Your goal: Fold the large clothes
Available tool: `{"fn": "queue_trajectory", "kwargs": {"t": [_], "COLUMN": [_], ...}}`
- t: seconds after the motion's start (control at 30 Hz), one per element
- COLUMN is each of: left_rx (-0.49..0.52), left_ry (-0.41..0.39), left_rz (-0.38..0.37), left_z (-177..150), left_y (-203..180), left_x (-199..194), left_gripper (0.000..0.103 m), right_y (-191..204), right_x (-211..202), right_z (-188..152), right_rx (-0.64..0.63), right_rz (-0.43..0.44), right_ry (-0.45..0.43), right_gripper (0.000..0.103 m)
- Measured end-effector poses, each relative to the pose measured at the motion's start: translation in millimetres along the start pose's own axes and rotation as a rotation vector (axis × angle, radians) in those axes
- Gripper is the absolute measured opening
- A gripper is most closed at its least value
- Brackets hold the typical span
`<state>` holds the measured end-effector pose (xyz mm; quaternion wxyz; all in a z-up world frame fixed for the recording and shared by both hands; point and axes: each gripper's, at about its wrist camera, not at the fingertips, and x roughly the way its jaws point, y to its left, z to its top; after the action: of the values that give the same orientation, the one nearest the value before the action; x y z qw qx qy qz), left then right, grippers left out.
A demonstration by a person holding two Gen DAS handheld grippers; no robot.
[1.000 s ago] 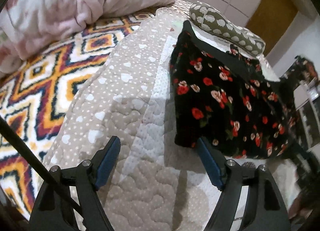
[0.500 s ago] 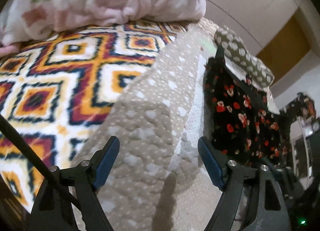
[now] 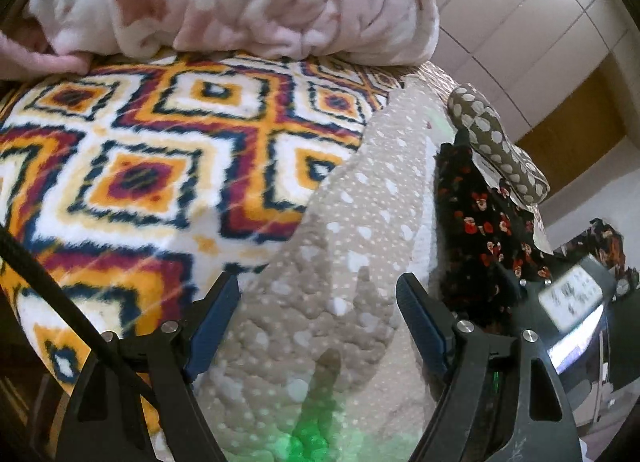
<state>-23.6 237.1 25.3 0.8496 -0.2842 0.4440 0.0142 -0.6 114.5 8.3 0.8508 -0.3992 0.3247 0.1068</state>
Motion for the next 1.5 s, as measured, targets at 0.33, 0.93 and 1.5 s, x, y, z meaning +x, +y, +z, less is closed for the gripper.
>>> {"fn": "queue_trajectory", "kwargs": {"t": [0.33,0.93,1.5], "left_rx": [0.091,0.152,0.458], "left_ry": [-0.066,-0.108,0.062], "left_rz": [0.09,0.174,-0.043], "left_z": [-9,-6,-55], "left_y": [-17,-47,-265], "left_x": [-12,-46,21], "left_gripper": [0.08,0.08,0.08], "right_y": [0,-99,-310], "right_x": [4,1,2], "right_z": [-1,-12,-361], "right_rx": [0.012,0.52,1.592], "right_rz": [-0.018,0.334,0.39], "right_ry": [-0.009,0.007,-0.014], "right_gripper": [0.055,0.02,0.018]}}
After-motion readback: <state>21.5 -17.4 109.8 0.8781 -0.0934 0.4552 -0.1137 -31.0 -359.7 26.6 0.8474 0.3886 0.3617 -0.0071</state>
